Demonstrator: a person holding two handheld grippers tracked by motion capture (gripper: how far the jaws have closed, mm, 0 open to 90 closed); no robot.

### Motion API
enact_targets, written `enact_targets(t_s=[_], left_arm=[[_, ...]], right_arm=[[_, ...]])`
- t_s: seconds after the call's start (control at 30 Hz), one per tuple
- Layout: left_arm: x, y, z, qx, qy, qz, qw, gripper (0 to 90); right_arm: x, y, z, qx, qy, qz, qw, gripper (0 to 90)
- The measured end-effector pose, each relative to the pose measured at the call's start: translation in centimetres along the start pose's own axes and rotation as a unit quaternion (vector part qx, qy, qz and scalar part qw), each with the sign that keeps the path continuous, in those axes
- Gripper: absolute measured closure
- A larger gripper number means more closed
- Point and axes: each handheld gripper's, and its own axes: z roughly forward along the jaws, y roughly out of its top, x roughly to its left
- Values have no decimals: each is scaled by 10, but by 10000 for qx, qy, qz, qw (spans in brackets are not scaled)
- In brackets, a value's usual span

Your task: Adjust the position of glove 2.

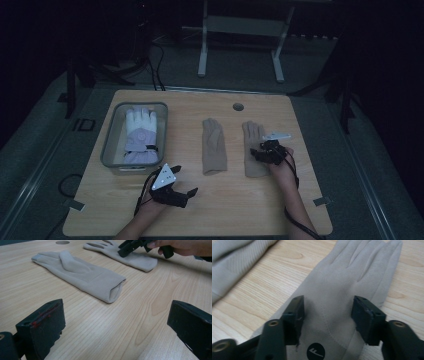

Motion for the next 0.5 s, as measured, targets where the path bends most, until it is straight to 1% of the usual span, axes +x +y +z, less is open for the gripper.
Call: enact_targets(t_s=[0.03, 0.1, 0.13, 0.17, 0.27, 0.33, 0.4, 0.43, 0.5], left_arm=[[0, 0, 0, 6, 1, 1, 10000, 16], [0, 0, 0, -4, 10, -1, 10000, 17], [0, 0, 0, -4, 10, -1, 10000, 17], [0, 0, 0, -18, 14, -7, 10000, 17], [0, 0, 0, -17, 12, -19, 10000, 16], [1, 0, -1, -18, 6, -29, 10000, 16], [1, 0, -1, -20, -17, -42, 10000, 16], [1, 0, -1, -18, -24, -37, 10000, 17], [1, 0, -1, -17, -22, -37, 10000, 16]], right_arm=[[1, -1, 0, -39, -52, 12, 10000, 561], [1, 0, -1, -37, -168, 56, 9998, 698], [1, 0, -1, -37, -168, 56, 9998, 698], [0, 0, -2, -9, -198, 196, 9996, 750], [0, 1, -2, 28, -238, 334, 9992, 775], [-1, 4, -3, 92, -218, 415, 9989, 787], [0, 6, -4, 108, -237, 439, 9987, 795], [-1, 8, -5, 79, -211, 476, 9986, 798], [-1, 11, -8, 18, -238, 527, 9983, 800]])
